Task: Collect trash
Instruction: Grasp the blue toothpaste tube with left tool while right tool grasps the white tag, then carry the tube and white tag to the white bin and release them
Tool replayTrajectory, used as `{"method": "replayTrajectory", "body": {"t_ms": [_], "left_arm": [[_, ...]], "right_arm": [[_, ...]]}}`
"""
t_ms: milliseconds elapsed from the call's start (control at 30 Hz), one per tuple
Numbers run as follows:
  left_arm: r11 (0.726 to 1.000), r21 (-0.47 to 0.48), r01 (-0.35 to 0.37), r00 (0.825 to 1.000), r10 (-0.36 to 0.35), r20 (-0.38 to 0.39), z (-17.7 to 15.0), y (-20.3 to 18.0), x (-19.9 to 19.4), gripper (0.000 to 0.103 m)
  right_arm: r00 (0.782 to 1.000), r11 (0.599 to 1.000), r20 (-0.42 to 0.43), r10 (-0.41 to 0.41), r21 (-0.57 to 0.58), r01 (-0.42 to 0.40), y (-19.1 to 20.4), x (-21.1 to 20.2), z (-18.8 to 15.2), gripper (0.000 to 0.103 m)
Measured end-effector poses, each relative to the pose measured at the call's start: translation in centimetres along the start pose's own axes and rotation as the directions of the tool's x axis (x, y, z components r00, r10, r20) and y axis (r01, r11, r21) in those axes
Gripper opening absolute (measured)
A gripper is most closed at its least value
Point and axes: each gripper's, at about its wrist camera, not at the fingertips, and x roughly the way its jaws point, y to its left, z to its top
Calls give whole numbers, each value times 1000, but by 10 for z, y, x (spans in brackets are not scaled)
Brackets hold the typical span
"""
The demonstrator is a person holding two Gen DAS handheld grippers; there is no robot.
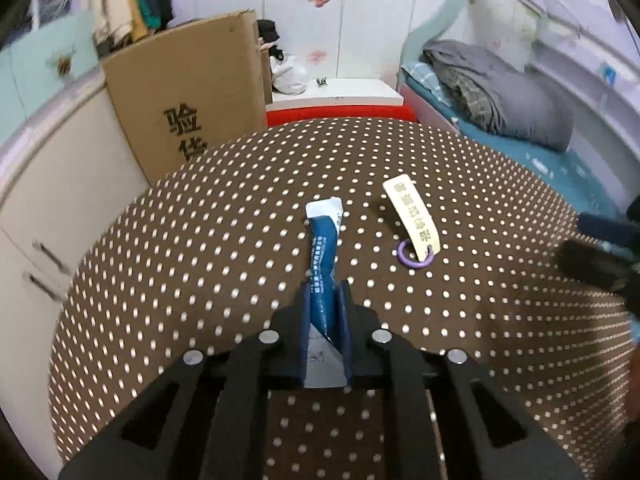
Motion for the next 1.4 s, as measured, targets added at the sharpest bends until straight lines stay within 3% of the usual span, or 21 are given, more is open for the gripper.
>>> {"method": "replayTrajectory", "body": {"t_ms": [100,300,367,433,500,667,833,1133,1400], "left_arm": [[998,-57,-23,1000,23,13,-15,11,-11,12],[982,-189,-16,999,22,26,-45,33,-34,12],[976,-218,-19,999,26,26,-53,38,-40,12],[970,-243,-25,999,33,30,-59,42,-44,12],[966,-256,-26,999,34,29,-61,44,-46,12],[968,-249,-26,999,35,34,-63,43,-55,12],[970,-243,2,999,11,53,-54,31,-61,12],[980,-170,100,990,-82,111,-28,-25,-77,12],[982,-33,187,973,-181,142,4,-108,-83,12]], "right_arm": [[1000,998,-4,14,-64,-14,20,20,7,95],[998,990,-47,37,-133,-43,45,54,17,69],[999,984,-38,26,-175,-33,51,61,17,58],[999,976,-27,23,-216,-28,57,62,16,25],[998,974,-43,42,-219,-50,58,60,15,19],[991,979,-17,132,-154,-133,40,34,5,19],[987,983,26,159,-100,-155,14,-3,-3,19],[983,991,126,134,-27,-132,-44,-68,-11,19],[973,994,227,46,89,-68,-123,-123,-20,19]]}}
